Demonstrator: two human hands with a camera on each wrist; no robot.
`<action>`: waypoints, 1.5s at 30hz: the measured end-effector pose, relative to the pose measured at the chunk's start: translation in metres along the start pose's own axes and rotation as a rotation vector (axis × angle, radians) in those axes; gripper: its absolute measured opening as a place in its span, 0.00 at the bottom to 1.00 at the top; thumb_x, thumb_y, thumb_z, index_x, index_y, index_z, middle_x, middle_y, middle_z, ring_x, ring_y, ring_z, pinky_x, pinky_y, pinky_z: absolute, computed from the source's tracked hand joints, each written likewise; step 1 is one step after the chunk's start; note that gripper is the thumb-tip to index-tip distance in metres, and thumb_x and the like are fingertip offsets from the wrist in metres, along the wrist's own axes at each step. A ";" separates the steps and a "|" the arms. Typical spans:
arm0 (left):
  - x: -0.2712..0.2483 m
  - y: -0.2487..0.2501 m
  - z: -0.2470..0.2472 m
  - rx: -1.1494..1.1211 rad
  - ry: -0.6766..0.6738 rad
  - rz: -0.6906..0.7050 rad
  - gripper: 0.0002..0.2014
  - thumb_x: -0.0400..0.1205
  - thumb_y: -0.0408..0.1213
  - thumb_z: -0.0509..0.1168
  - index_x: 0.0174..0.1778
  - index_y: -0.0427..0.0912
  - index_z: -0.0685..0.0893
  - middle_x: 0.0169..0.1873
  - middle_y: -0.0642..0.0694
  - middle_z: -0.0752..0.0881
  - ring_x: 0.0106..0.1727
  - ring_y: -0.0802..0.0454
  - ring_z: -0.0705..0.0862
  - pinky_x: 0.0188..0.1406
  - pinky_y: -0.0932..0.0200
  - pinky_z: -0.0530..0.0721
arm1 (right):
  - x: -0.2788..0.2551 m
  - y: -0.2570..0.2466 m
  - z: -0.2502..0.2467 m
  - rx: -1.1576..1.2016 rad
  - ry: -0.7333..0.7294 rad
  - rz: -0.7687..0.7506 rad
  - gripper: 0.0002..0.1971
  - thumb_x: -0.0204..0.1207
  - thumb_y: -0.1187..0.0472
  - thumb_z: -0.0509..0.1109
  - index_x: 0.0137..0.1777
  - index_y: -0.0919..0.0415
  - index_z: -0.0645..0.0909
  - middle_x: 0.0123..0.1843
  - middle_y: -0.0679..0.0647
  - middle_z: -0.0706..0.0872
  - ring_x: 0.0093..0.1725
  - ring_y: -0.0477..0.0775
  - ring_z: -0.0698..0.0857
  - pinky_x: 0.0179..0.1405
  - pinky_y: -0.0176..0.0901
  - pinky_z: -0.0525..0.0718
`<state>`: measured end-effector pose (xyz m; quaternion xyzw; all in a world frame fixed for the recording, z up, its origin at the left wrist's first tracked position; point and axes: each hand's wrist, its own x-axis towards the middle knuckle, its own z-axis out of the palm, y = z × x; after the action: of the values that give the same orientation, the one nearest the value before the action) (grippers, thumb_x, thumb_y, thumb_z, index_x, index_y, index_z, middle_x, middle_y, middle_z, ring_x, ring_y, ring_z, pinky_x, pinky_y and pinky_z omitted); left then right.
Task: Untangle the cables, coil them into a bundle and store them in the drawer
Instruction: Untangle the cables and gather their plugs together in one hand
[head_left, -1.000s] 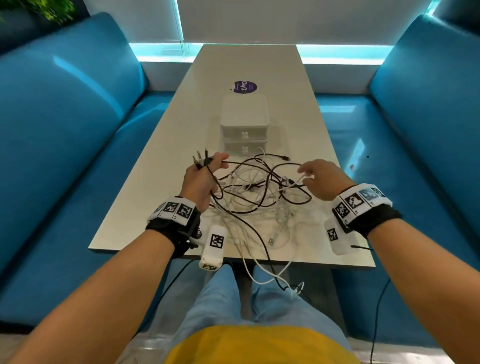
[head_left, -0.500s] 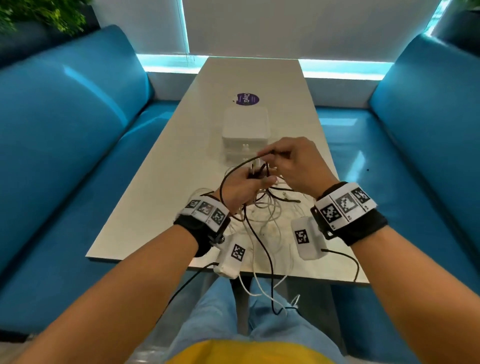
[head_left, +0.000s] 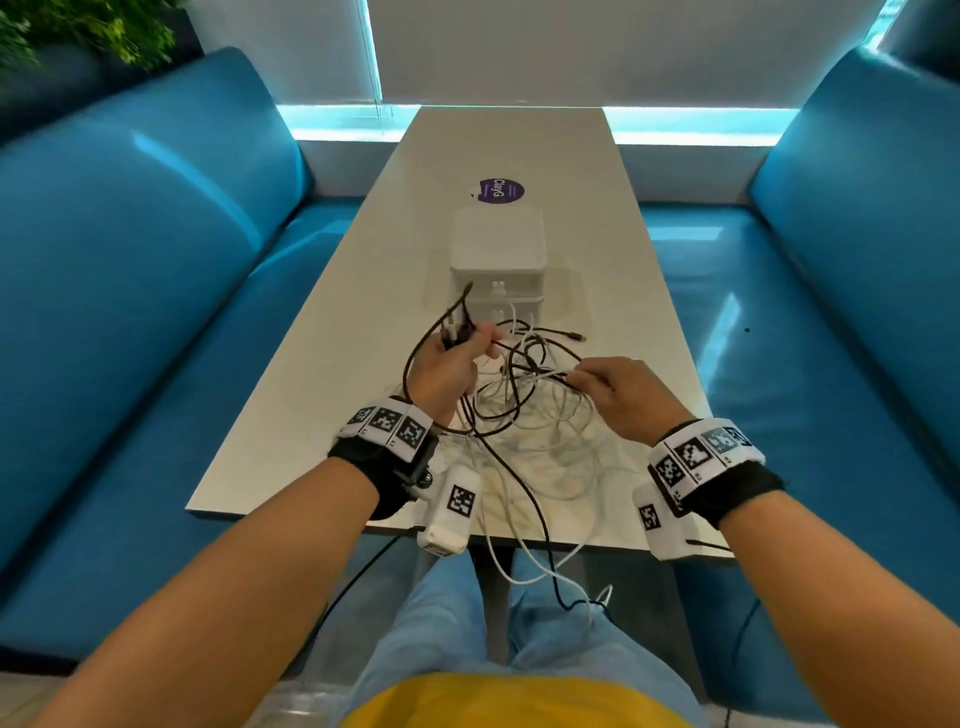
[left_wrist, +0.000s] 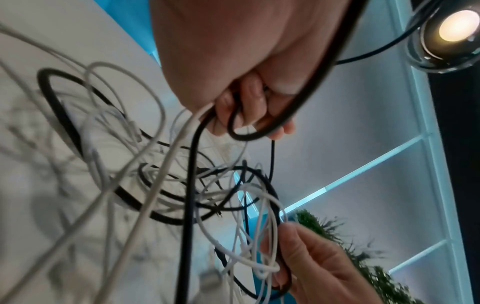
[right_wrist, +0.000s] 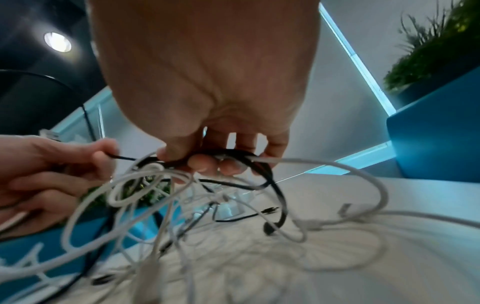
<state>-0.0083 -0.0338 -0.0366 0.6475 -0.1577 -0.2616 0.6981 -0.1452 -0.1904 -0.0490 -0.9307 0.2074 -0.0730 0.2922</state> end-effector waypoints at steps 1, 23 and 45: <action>0.001 -0.001 -0.004 -0.028 0.040 -0.014 0.12 0.86 0.38 0.62 0.39 0.43 0.86 0.29 0.50 0.82 0.15 0.60 0.62 0.16 0.67 0.61 | 0.001 0.005 0.000 -0.013 -0.013 0.020 0.15 0.84 0.54 0.62 0.35 0.51 0.82 0.34 0.51 0.85 0.39 0.55 0.81 0.42 0.49 0.77; 0.009 0.000 -0.056 -0.090 0.225 -0.031 0.10 0.85 0.42 0.63 0.43 0.44 0.86 0.39 0.48 0.86 0.15 0.61 0.62 0.17 0.67 0.64 | -0.001 0.009 -0.023 -0.131 -0.015 0.110 0.15 0.79 0.55 0.70 0.64 0.54 0.82 0.49 0.51 0.78 0.55 0.54 0.81 0.55 0.42 0.73; -0.008 -0.002 0.034 0.145 -0.232 0.158 0.11 0.81 0.25 0.67 0.57 0.39 0.79 0.22 0.61 0.82 0.25 0.69 0.79 0.27 0.77 0.74 | 0.020 -0.031 -0.020 0.193 0.097 -0.097 0.06 0.77 0.60 0.71 0.44 0.54 0.90 0.34 0.50 0.89 0.37 0.49 0.85 0.42 0.41 0.81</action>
<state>-0.0341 -0.0571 -0.0338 0.6472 -0.3064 -0.2667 0.6451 -0.1213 -0.1860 -0.0142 -0.9027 0.1680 -0.1515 0.3661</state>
